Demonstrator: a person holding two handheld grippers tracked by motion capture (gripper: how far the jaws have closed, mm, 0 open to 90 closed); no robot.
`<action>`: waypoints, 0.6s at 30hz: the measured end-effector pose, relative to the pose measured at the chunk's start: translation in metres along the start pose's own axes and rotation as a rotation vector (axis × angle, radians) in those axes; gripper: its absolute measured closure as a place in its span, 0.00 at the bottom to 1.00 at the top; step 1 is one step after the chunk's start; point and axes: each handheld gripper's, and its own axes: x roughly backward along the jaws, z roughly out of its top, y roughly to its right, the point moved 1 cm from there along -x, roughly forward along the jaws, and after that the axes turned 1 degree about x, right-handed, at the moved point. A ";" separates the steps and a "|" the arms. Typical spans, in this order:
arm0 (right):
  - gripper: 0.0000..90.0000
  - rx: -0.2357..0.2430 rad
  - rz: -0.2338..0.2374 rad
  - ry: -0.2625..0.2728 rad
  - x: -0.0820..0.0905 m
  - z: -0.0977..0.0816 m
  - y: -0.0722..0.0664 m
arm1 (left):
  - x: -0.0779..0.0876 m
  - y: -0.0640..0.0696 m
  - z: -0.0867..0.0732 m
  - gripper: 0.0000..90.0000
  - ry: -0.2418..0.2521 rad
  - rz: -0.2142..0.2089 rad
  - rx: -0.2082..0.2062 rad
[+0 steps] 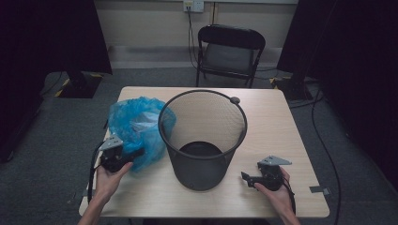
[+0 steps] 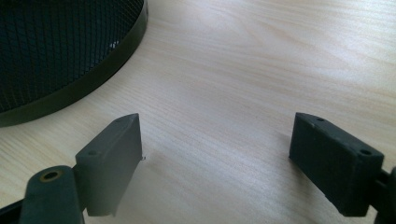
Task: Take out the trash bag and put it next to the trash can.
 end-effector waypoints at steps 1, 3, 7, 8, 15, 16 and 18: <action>0.18 -0.001 0.000 0.000 0.000 0.000 0.000 | -0.009 -0.003 0.006 0.99 0.019 -0.005 0.012; 0.18 0.001 -0.004 -0.001 0.000 0.000 0.000 | -0.025 -0.007 0.014 0.99 0.035 -0.016 0.033; 0.18 0.000 -0.002 -0.001 0.000 0.000 0.000 | -0.035 -0.008 0.018 0.82 0.018 0.031 0.079; 0.18 0.000 -0.001 0.000 0.000 0.000 0.000 | -0.031 -0.004 0.015 0.80 0.022 0.043 0.082; 0.18 0.002 -0.002 -0.001 0.000 0.000 0.000 | 0.012 0.011 -0.004 0.45 0.033 0.111 0.088; 0.18 0.002 -0.001 -0.001 0.000 0.000 0.000 | 0.015 0.013 -0.006 0.41 0.036 0.108 0.083; 0.18 0.002 -0.004 -0.002 0.000 0.000 -0.001 | 0.023 0.016 -0.012 0.38 0.015 0.103 0.059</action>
